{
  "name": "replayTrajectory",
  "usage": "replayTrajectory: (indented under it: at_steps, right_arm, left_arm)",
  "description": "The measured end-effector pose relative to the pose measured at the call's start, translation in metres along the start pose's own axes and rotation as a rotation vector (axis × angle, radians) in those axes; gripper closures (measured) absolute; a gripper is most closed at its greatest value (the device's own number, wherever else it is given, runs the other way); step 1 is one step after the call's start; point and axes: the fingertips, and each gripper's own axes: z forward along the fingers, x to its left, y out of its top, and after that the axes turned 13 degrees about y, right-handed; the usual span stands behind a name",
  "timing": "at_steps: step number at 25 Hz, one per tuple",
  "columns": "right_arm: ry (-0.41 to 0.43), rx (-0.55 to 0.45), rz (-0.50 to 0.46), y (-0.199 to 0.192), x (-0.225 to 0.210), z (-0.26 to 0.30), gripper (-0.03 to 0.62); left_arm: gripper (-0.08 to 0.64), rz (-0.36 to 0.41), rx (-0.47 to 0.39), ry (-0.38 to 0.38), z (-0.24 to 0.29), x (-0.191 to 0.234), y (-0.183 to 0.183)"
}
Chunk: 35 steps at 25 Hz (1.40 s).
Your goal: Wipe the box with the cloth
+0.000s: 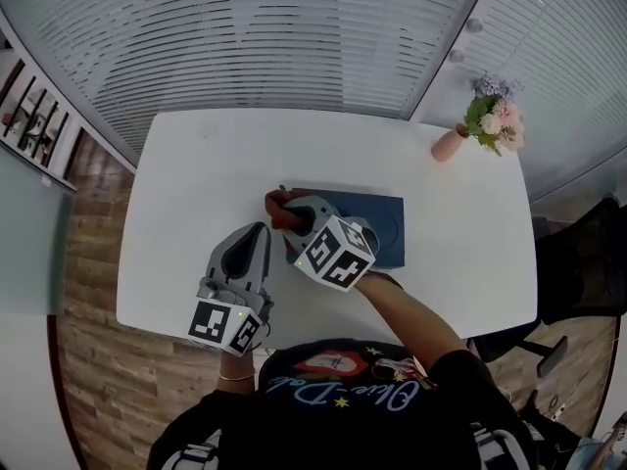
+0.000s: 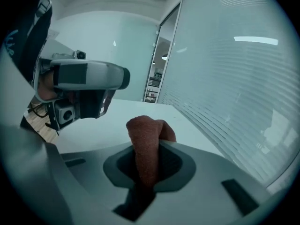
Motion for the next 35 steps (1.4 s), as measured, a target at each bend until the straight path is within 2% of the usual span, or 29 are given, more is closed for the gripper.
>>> replayTrajectory:
  at_steps: [6,21,35]
  right_arm:
    - [-0.013,0.066,-0.077,-0.006,0.003,0.001,0.541]
    - [-0.070,0.060,0.016,-0.034,-0.012,-0.030,0.543]
    - [-0.159,0.088,0.073,-0.071,-0.021,-0.066,0.544]
  left_arm:
    - [0.555,0.005,0.002,-0.005,-0.001,-0.006,0.001]
    - [0.555,0.012,0.007,-0.004,-0.004,-0.013,0.000]
    - [0.555,0.027,0.019,-0.043,0.003,-0.027,-0.001]
